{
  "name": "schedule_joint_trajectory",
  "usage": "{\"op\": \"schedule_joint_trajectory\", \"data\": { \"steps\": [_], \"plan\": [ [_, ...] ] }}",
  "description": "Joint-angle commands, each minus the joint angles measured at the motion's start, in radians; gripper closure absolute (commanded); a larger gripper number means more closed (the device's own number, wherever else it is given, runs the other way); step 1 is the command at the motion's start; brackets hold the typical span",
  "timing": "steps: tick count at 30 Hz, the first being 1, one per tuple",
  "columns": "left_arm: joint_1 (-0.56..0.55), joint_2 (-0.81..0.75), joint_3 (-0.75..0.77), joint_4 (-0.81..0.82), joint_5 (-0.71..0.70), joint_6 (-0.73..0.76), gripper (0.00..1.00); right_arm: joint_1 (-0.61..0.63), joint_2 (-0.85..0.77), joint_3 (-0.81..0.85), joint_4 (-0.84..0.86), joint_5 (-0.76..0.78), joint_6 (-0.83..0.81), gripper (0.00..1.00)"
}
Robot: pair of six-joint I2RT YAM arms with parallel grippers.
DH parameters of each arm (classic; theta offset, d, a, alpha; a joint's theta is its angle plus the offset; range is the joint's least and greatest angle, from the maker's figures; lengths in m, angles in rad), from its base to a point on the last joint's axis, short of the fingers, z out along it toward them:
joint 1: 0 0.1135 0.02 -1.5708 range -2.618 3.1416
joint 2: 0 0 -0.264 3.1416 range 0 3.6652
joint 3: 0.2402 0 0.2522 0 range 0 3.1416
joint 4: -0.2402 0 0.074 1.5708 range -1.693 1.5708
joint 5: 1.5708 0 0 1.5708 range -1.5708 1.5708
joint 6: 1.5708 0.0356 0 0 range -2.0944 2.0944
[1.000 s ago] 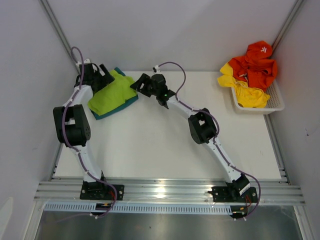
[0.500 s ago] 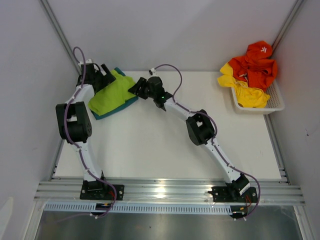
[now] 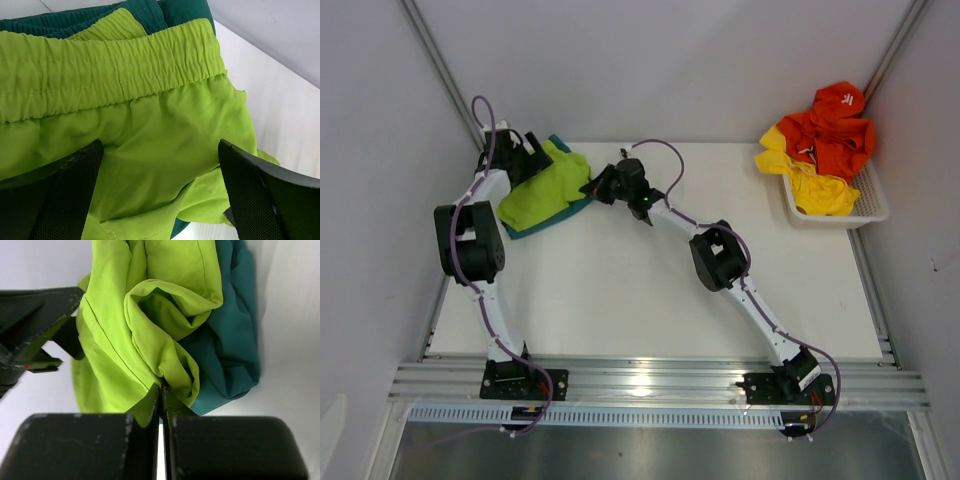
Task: Fold and stack the shorts
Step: Neatly place the folded shorts to the corner
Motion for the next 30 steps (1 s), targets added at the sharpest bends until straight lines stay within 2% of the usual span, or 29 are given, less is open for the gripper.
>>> {"op": "schedule_joint_trajectory", "data": {
  "steps": [1,8,16,20,21,25,26,27,28,30],
  "plan": [
    [-0.007,0.013,0.050,0.017,-0.025,0.041,0.01,-0.003,-0.027,0.051,0.027,-0.070,0.174,1.00],
    [-0.027,0.010,0.065,-0.002,-0.113,0.096,0.01,-0.040,0.012,0.094,0.096,-0.213,0.457,1.00],
    [-0.042,0.011,0.075,-0.014,-0.154,0.127,0.02,-0.050,-0.042,0.017,0.071,-0.245,0.518,1.00],
    [-0.055,0.010,0.081,-0.022,-0.193,0.142,0.02,-0.063,-0.054,0.005,-0.089,-0.195,0.388,1.00],
    [-0.055,0.008,0.075,-0.022,-0.199,0.148,0.02,-0.066,-0.059,0.006,-0.120,-0.148,0.308,0.97],
    [-0.064,0.011,0.084,-0.031,-0.220,0.159,0.02,-0.069,-0.057,0.078,-0.360,-0.013,0.134,0.54],
    [-0.068,0.010,0.084,-0.035,-0.225,0.159,0.01,-0.073,-0.062,0.076,-0.375,0.013,0.114,0.48],
    [-0.069,0.008,0.084,-0.035,-0.226,0.159,0.02,-0.080,-0.070,0.059,-0.373,0.011,0.104,0.36],
    [-0.070,0.004,0.084,-0.038,-0.225,0.156,0.02,-0.085,-0.080,0.007,-0.339,0.008,0.097,0.29],
    [-0.070,-0.028,0.066,-0.028,-0.225,0.139,0.01,-0.089,-0.122,-0.029,-0.318,0.026,0.075,0.20]
  ]
}}
